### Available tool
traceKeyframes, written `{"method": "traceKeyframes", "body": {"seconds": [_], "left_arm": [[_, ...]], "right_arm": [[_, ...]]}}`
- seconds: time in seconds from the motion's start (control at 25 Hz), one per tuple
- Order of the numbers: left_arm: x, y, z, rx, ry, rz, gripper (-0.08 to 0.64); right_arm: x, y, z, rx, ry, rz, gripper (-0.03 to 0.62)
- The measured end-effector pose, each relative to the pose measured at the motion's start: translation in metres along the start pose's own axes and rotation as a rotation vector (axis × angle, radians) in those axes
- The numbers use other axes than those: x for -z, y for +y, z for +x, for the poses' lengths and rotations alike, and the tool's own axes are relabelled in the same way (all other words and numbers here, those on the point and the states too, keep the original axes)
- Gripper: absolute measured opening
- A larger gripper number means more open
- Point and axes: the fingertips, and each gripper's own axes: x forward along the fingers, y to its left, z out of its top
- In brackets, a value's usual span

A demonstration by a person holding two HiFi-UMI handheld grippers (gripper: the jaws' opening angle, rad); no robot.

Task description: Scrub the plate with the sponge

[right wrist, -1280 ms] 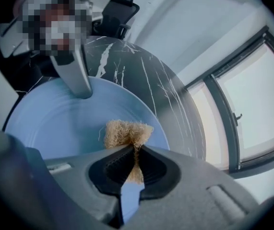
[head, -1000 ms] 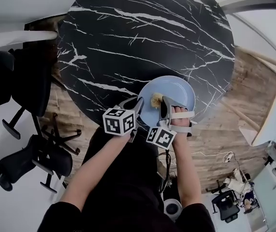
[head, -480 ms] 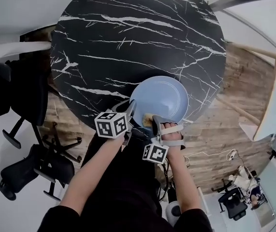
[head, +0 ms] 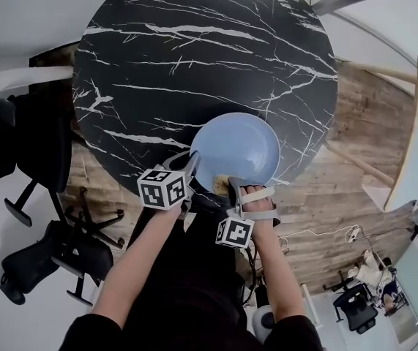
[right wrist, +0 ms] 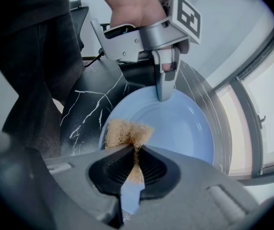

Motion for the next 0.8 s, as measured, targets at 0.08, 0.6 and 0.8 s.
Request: {"method": "traceKeyframes", "body": {"seconds": [0.08, 0.6, 0.8], "left_arm": [[0.001, 0.000, 0.000, -0.006, 0.009, 0.024, 0.018], [0.002, -0.001, 0.000, -0.022, 0.019, 0.057, 0.021], [0.000, -0.001, -0.001, -0.023, 0.013, 0.049, 0.021]], "right_arm": [[0.000, -0.002, 0.001, -0.009, -0.008, -0.002, 0.029], [0.003, -0.069, 0.023, 0.031, -0.040, -0.035, 0.031], [0.004, -0.103, 0.034, 0.068, -0.045, -0.044, 0.031]]}}
